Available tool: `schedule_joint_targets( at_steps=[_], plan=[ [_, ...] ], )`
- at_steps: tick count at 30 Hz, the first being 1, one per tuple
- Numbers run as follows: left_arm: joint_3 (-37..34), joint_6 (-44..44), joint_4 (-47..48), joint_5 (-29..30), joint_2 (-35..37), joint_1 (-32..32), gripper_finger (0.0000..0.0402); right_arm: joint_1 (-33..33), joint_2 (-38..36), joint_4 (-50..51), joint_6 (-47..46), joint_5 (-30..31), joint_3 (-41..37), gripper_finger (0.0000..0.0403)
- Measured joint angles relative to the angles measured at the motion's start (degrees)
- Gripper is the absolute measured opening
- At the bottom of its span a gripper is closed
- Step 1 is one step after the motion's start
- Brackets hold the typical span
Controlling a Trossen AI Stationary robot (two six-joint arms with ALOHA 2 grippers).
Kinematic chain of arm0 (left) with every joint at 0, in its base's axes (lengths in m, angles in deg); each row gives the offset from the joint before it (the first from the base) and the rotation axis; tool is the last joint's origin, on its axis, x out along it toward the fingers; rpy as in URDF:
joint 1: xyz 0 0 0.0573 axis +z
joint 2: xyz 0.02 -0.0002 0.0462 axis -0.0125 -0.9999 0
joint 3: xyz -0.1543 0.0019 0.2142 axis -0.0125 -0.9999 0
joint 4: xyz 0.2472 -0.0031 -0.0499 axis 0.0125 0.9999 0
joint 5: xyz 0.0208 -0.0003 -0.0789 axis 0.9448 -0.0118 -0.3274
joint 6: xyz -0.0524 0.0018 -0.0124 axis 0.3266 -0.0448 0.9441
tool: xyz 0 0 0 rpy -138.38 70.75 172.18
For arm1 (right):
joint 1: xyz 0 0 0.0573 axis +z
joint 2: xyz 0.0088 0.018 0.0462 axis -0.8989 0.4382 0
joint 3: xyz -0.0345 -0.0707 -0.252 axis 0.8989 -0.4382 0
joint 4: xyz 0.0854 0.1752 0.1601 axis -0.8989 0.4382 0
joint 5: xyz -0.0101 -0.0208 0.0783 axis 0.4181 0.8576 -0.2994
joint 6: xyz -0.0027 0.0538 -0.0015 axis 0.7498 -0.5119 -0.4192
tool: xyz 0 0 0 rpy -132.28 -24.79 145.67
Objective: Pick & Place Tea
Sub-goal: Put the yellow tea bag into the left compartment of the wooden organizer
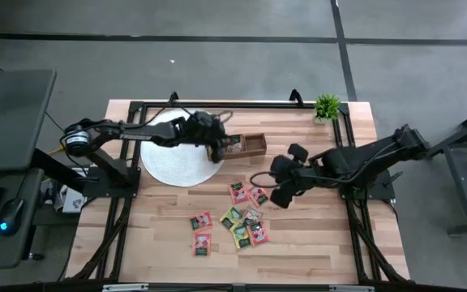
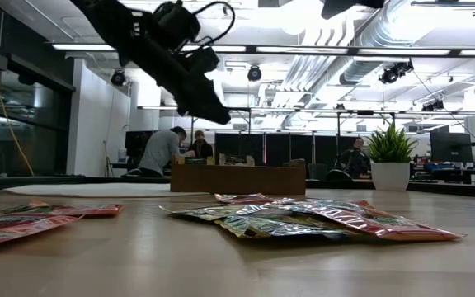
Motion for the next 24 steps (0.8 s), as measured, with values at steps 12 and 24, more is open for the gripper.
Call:
schedule_joint_targets(
  at_steps=[12,24],
  plan=[
    [-10.7,19.5,4.2,17.9,8.9,-21.6,0.0129,1.4,2.2,-38.8,1.8,-13.3,-21.5,0.0000],
    [-14.0,47.8,-0.2,39.6,6.6,-47.0,0.0129,-1.5,9.7,-51.0,7.6,-24.3,-22.9,0.0000]
  ],
)
